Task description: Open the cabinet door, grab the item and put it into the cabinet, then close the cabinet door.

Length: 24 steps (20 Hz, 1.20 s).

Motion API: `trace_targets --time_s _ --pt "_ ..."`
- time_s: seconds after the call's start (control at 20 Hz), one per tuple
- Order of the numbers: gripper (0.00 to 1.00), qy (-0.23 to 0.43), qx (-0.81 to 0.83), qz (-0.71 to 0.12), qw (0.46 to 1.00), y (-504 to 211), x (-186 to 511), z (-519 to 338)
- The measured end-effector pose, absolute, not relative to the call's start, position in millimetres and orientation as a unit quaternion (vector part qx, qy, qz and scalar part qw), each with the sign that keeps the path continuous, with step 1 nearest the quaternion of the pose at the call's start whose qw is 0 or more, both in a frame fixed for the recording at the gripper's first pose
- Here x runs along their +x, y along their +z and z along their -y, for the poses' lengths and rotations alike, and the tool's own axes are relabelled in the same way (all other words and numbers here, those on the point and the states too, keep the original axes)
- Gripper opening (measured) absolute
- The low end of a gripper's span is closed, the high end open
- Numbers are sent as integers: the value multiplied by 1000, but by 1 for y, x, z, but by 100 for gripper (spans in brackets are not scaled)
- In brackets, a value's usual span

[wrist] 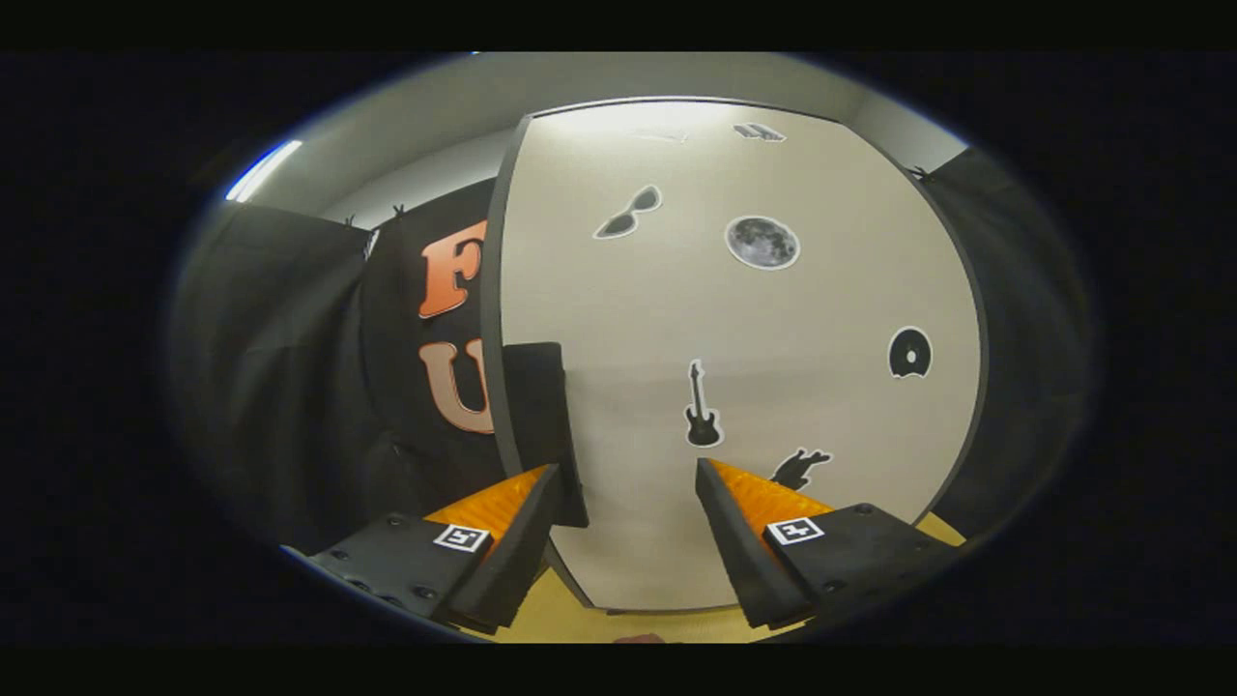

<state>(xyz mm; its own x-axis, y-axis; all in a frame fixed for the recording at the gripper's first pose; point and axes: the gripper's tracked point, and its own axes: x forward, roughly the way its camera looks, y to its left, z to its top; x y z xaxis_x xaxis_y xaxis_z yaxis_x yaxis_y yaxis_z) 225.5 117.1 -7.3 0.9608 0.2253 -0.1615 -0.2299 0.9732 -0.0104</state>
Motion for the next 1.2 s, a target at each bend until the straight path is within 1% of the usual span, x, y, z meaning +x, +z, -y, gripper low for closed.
trace_targets --time_s 0.3,0.75,1.0,1.2 --pt "90 101 -12 -75 992 -5 205 -108" --pt "89 108 -36 -27 993 42 83 -95" --pt "89 94 -39 -20 995 55 17 -76" --pt "89 68 -50 -11 996 60 -25 -52"
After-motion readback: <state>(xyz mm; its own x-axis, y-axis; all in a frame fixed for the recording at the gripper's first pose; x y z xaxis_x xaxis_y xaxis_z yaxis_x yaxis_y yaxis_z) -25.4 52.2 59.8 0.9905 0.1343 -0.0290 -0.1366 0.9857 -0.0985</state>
